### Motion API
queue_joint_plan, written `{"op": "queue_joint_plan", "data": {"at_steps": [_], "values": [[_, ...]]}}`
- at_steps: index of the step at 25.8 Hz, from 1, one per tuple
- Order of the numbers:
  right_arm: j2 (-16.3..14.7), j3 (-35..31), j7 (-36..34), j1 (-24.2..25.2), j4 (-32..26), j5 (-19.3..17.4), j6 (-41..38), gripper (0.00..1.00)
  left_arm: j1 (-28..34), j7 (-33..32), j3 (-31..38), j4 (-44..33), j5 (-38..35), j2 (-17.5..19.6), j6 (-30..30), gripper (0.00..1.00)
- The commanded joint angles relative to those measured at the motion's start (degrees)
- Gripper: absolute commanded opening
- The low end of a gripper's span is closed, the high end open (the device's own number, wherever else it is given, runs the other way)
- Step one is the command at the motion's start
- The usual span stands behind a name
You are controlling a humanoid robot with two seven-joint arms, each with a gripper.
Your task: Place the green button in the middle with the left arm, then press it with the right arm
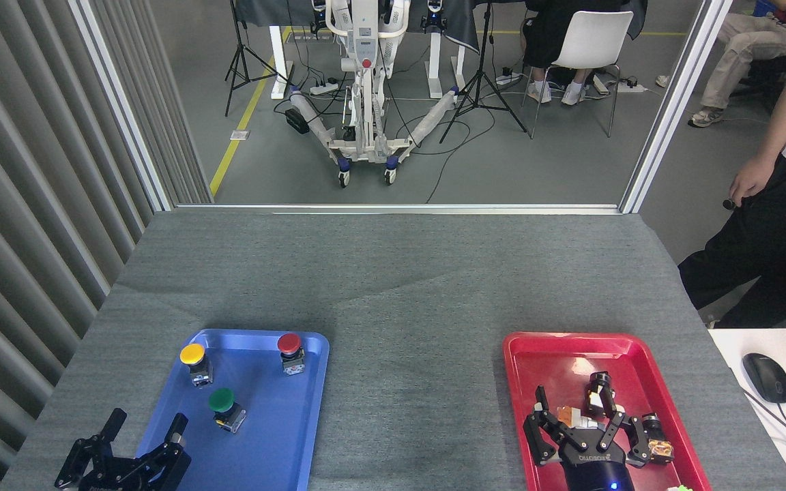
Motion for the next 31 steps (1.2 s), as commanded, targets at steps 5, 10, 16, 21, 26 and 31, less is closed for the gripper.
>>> {"op": "queue_joint_plan", "data": {"at_steps": [5, 10, 16, 21, 26, 31], "values": [[0.0, -0.1, 0.0, 0.1, 0.0, 0.0, 0.3, 1.0, 0.0, 0.0, 0.0, -0.1, 0.0, -0.1, 0.0, 1.0], [-0.7, -0.1, -0.1, 0.2, 0.1, 0.0, 0.2, 1.0, -0.1, -0.1, -0.2, 0.0, 0.0, -0.1, -0.1, 1.0], [-0.9, 0.0, -0.1, 0.2, 0.0, -0.1, 0.2, 1.0, -1.4, -0.3, -6.1, 0.3, -0.5, 2.3, 0.3, 1.0], [-2.0, 0.1, -0.2, 0.5, 0.0, -0.3, 0.2, 1.0, -1.8, 0.5, -11.7, 1.2, -0.4, 5.8, 0.7, 1.0], [-2.8, 0.5, -0.4, 1.9, -0.5, -0.3, 0.2, 1.0, -3.6, 0.0, -14.9, 5.5, -0.4, 7.0, 2.1, 0.99], [-3.2, 0.3, -0.4, 2.2, -0.5, -0.4, 0.2, 1.0, -8.7, 0.1, -24.1, 11.7, -0.3, 10.2, 7.7, 0.99]]}}
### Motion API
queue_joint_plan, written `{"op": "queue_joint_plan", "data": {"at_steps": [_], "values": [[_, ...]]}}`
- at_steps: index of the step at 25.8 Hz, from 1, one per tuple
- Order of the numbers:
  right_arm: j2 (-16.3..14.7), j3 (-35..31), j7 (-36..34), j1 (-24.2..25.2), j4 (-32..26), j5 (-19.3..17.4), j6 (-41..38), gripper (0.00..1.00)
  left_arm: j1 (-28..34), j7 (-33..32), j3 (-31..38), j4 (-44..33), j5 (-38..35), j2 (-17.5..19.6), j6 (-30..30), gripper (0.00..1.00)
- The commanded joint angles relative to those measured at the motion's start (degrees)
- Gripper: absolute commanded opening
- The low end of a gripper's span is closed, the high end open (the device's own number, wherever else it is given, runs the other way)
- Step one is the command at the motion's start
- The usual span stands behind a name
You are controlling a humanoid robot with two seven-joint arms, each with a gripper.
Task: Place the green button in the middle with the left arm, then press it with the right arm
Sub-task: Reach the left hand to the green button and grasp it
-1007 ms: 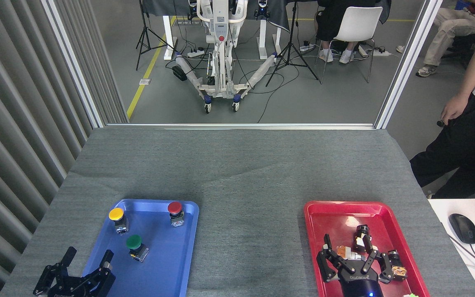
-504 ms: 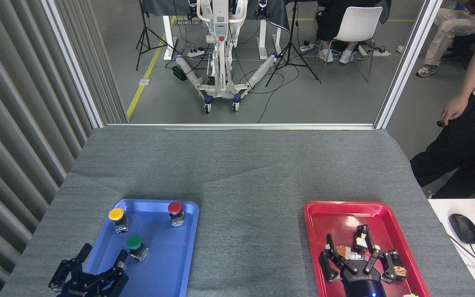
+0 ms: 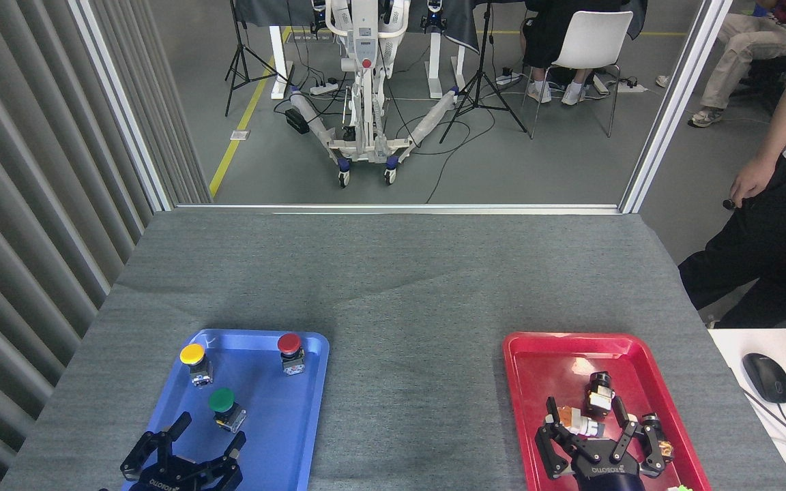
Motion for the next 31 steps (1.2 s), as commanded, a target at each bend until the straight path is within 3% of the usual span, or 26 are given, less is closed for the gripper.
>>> {"op": "queue_joint_plan", "data": {"at_steps": [1, 6, 18, 20, 21, 24, 27, 31], "values": [[-0.2, -0.1, 0.0, 0.1, 0.0, 0.0, 0.0, 1.0, -3.5, 0.0, -4.5, 4.9, 0.1, 1.4, 2.7, 0.99], [-0.3, 0.2, 0.0, 0.1, -0.1, -2.5, 0.1, 1.0, -7.5, -0.3, -4.7, 12.0, 0.1, 1.2, 2.1, 0.99], [-0.6, 0.2, 0.0, 0.3, 0.0, -2.5, 0.3, 1.0, -15.1, -0.3, -9.3, 20.8, 0.1, 0.4, 2.1, 0.97], [-0.3, -0.1, 0.0, 0.4, -0.1, -2.4, 0.3, 1.0, -15.6, -0.3, -9.4, 21.7, 0.1, -0.2, 2.1, 0.86], [-0.2, -0.2, 0.0, 0.3, -0.1, -2.4, 0.3, 1.0, -15.6, -0.3, -9.4, 21.9, 0.1, -0.2, 2.1, 0.74], [-0.4, -0.3, 0.2, 0.3, -0.1, -2.5, 0.3, 1.0, -15.5, -0.3, -9.5, 21.9, 0.1, -0.1, 1.9, 0.27], [-0.7, -0.3, 0.2, 0.3, -0.1, -2.5, 0.3, 1.0, -15.4, -0.3, -10.7, 21.7, 0.1, 0.2, 1.7, 0.0], [-0.7, -0.4, 0.2, 0.3, 0.0, -2.4, 0.2, 1.0, -15.5, 0.3, -10.9, 21.5, 0.1, 0.7, -1.2, 0.0]]}}
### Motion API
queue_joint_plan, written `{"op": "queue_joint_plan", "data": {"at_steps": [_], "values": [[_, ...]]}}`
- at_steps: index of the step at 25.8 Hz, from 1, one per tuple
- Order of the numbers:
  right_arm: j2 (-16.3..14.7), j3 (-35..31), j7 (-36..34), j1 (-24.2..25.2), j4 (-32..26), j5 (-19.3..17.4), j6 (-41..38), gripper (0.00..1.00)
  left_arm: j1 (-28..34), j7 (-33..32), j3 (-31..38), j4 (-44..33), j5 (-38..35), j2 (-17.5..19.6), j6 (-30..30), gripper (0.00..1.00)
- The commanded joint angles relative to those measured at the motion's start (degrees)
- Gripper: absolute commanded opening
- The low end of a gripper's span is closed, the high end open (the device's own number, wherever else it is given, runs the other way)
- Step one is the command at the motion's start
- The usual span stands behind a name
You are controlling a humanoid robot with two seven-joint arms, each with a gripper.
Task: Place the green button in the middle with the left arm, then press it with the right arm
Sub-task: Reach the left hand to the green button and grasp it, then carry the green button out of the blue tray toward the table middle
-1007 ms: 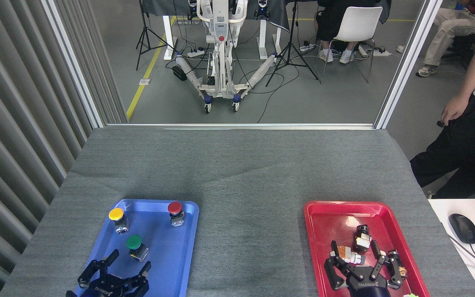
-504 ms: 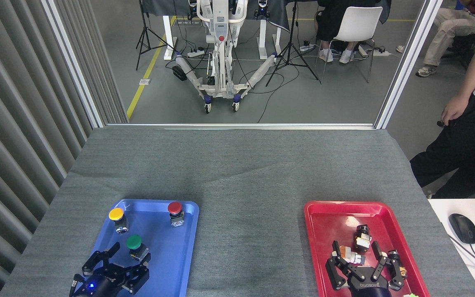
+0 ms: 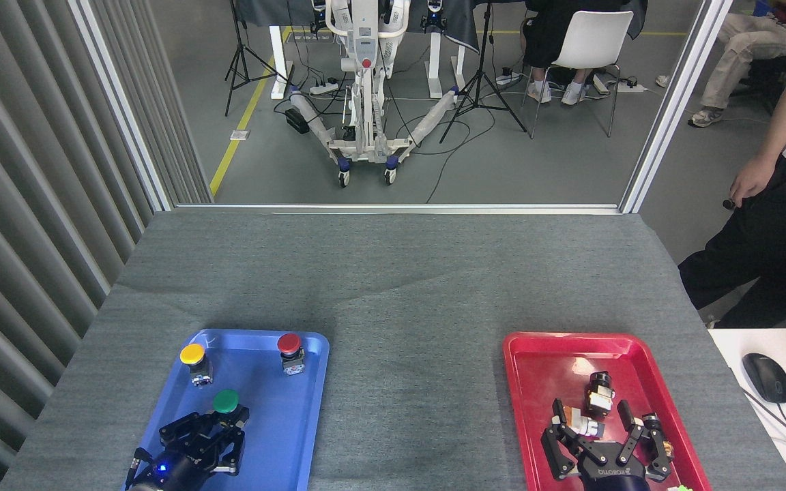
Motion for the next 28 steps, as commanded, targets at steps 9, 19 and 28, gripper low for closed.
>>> {"op": "queue_joint_plan", "data": {"at_steps": [9, 19, 28], "values": [[0.0, -0.1, 0.0, 0.0, 0.1, 0.1, -0.1, 1.0, 1.2, 8.9, -1.4, -13.5, 0.4, 0.7, -6.5, 0.0], [-0.1, -0.1, 0.0, 0.0, 0.1, 0.0, -0.3, 1.0, -5.0, 2.5, -17.1, -13.7, -0.7, -4.9, 1.8, 0.0], [0.0, -0.1, -0.1, 0.0, 0.1, -0.1, -0.2, 1.0, -8.4, 0.3, -17.9, -4.7, -4.9, -12.4, 2.0, 0.0]]}}
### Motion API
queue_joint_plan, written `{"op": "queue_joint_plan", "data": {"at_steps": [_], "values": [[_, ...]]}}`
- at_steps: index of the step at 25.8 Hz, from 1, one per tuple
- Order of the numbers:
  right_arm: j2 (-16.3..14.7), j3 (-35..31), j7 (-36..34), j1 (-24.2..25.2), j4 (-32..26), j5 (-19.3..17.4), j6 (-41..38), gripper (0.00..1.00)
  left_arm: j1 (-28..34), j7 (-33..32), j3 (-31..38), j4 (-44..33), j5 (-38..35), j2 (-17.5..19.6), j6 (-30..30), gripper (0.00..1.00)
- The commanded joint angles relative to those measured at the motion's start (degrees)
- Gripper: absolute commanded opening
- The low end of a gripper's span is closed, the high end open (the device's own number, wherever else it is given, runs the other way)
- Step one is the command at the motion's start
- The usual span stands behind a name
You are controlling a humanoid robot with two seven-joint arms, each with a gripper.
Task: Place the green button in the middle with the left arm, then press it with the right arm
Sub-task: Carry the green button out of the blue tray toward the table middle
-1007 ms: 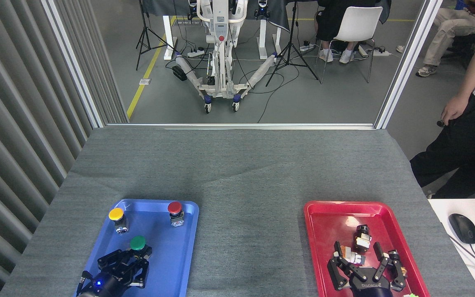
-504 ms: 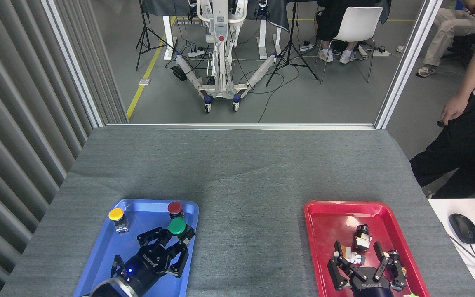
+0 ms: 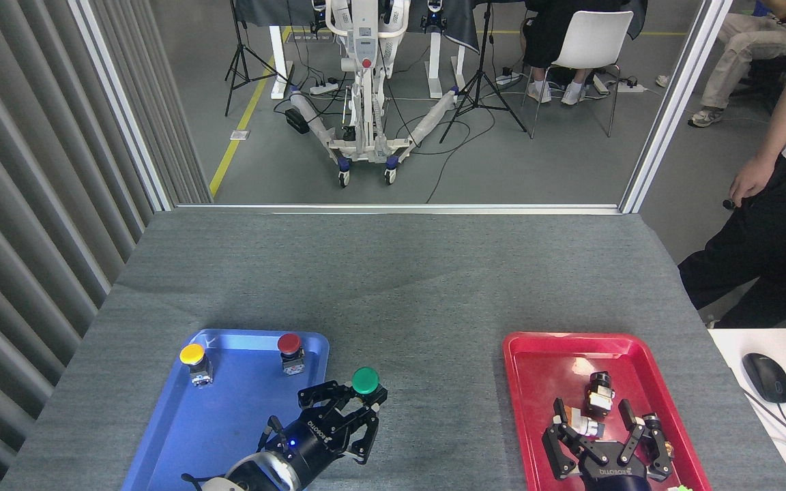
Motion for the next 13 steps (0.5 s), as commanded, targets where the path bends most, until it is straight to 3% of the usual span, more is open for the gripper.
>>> {"op": "queue_joint_plan", "data": {"at_steps": [1, 13], "values": [[0.1, 0.0, 0.0, 0.0, 0.1, 0.0, 0.2, 1.0, -1.3, -0.3, -0.4, 4.4, -3.9, -3.5, 0.2, 0.0], [0.3, 0.2, -0.1, 0.1, 0.1, 0.3, 0.2, 1.0, -3.9, -0.3, -0.4, 15.6, -11.3, -13.1, 0.4, 0.0]]}}
